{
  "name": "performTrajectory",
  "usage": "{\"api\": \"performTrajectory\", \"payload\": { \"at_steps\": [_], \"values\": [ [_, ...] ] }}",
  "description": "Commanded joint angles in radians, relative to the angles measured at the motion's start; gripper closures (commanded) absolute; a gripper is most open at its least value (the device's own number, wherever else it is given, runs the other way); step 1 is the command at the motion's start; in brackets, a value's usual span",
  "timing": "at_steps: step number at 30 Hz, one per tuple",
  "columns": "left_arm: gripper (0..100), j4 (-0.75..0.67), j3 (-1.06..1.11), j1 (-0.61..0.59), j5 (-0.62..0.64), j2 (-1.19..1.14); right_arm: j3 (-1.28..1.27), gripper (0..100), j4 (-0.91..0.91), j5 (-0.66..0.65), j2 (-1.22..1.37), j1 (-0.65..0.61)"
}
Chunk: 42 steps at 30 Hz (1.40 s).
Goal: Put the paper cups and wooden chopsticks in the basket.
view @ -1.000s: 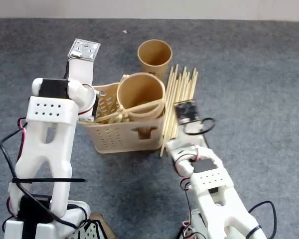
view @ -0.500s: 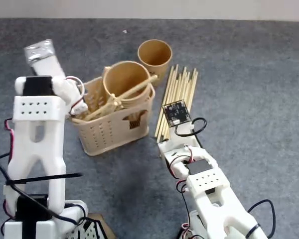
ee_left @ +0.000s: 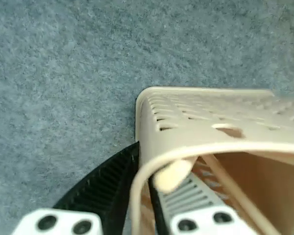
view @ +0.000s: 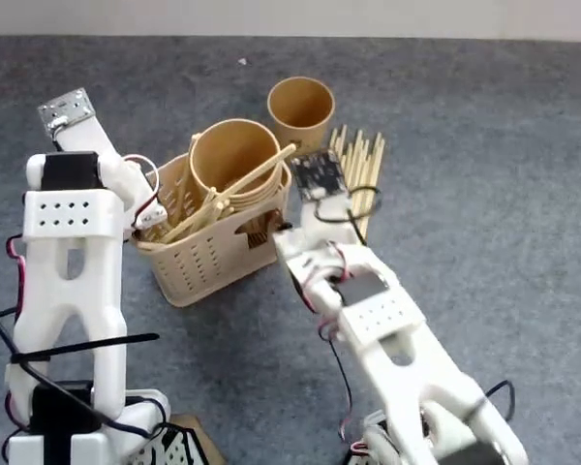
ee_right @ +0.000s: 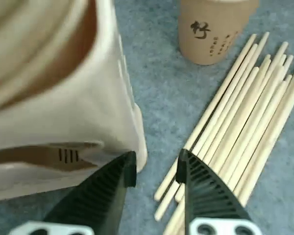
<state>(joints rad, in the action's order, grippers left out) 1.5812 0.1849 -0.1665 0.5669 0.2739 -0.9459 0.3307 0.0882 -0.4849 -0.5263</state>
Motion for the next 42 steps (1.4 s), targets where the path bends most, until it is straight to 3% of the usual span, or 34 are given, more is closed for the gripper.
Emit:
{"api": "performTrajectory", "payload": {
  "at_steps": [1, 7, 14, 18, 21, 28, 32, 42],
  "values": [
    [99, 0.034, 0.035, 0.025, -0.137, 0.012, 0.160, 85.0, -0.067, 0.009, 0.236, -0.024],
    [99, 0.031, 0.122, 0.013, -0.388, 0.010, 0.450, 85.0, -0.070, 0.009, 0.535, -0.035],
    [99, 0.035, 0.154, 0.015, -0.755, 0.005, 0.621, 85.0, -0.068, 0.006, 0.564, -0.001],
    [99, 0.034, 0.150, 0.050, -0.951, 0.005, 0.700, 85.0, 0.028, 0.005, 0.570, -0.001],
    [95, 0.038, 0.128, 0.116, -0.948, 0.005, 0.720, 85.0, 0.062, 0.005, 0.568, -0.002],
    [92, 0.031, -0.022, 0.134, -0.779, 0.004, 0.717, 85.0, 0.302, 0.003, 0.562, 0.031],
    [91, 0.031, -0.050, 0.134, -0.706, 0.004, 0.719, 85.0, 0.417, 0.003, 0.501, 0.139],
    [83, -0.055, -0.050, 0.124, -0.703, 0.007, 0.719, 85.0, 0.673, -0.003, 0.160, 0.334]
  ]
}}
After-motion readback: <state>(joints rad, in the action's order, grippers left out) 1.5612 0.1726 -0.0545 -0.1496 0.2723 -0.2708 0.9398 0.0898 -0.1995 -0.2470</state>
